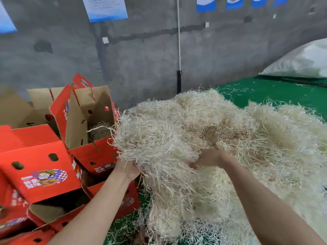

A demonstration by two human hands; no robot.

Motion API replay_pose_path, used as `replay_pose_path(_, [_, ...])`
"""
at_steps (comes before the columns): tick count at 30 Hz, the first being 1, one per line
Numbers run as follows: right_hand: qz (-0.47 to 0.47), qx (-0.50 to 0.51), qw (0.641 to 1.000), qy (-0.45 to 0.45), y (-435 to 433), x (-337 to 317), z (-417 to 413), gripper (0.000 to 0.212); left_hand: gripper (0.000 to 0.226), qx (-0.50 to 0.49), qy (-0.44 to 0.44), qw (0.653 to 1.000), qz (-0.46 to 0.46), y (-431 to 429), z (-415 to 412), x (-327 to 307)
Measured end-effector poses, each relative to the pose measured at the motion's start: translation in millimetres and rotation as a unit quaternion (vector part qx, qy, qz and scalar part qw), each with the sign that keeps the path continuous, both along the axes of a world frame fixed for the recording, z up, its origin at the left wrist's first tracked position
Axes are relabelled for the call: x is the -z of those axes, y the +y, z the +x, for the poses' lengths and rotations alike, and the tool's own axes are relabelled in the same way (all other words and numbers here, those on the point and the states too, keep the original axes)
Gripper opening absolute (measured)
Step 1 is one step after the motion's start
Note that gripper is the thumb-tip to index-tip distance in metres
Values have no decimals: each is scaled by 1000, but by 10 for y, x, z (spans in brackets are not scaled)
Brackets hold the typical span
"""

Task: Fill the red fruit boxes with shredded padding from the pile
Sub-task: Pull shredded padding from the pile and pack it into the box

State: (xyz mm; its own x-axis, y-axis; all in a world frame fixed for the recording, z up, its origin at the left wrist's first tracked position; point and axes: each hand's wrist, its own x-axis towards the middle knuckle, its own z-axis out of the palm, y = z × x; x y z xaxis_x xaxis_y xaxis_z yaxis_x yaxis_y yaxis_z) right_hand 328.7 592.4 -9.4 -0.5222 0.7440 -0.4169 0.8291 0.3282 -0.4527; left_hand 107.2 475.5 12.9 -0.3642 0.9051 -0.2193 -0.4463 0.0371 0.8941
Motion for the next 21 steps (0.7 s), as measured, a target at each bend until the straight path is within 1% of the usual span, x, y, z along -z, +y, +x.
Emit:
replay_pose_path(1, [16,4,1000,-18,4,48,32,54,31,-16,-38,999,18,-2,-20,10])
replay_pose_path(2, [17,4,1000,-5,-11,88,53,57,21,-6,-63,998,29,-15,-32,1])
replay_pose_path(3, [17,-6,1000,18,-11,74,36,63,14,17,-56,998,26,-21,-32,-8])
replay_pose_path(4, [7,-7,998,64,-12,-11,1,69,14,34,-49,998,24,-20,-40,7])
replay_pose_path(5, [-10,-7,991,136,-18,-117,-21,68,14,49,-14,999,11,-25,-40,12])
replay_pose_path(7, [-16,-2,962,271,-80,-307,-59,49,19,69,-9,997,-12,0,-18,33])
replay_pose_path(8, [0,3,950,311,-133,-386,-103,42,24,79,-8,997,-22,11,12,45])
replay_pose_path(9, [17,4,940,340,-189,-439,-174,41,25,89,-13,995,-45,22,67,62])
replay_pose_path(10, [29,-4,934,356,-257,-488,-261,43,24,94,19,992,-84,21,125,65])
replay_pose_path(11, [37,-22,932,360,-322,-517,-362,45,21,80,27,987,-137,51,187,99])
replay_pose_path(12, [37,-44,934,352,-361,-521,-453,47,20,79,111,978,-161,56,241,78])
replay_pose_path(13, [39,-60,939,336,-387,-523,-514,43,24,63,175,964,-188,62,280,99])
replay_pose_path(14, [41,-61,937,341,-397,-530,-534,34,28,51,157,967,-195,83,301,90])
replay_pose_path(15, [39,-50,924,377,-400,-554,-526,25,30,68,119,979,-150,101,326,60])
replay_pose_path(16, [46,-21,900,434,-391,-578,-497,18,30,72,121,984,-105,155,314,0])
replay_pose_path(17, [66,30,870,487,-394,-605,-467,11,31,27,32,993,-110,194,283,4])
replay_pose_path(18, [94,85,839,529,-406,-609,-438,6,33,23,60,992,-110,228,249,-29])
replay_pose_path(19, [116,126,816,553,-412,-586,-427,9,36,-5,53,991,-121,192,303,-88])
replay_pose_path(20, [137,136,809,555,-436,-573,-431,13,39,-15,25,993,-113,209,322,-103])
replay_pose_path(21, [165,111,829,522,-469,-552,-461,16,41,-24,26,993,-112,217,401,-150])
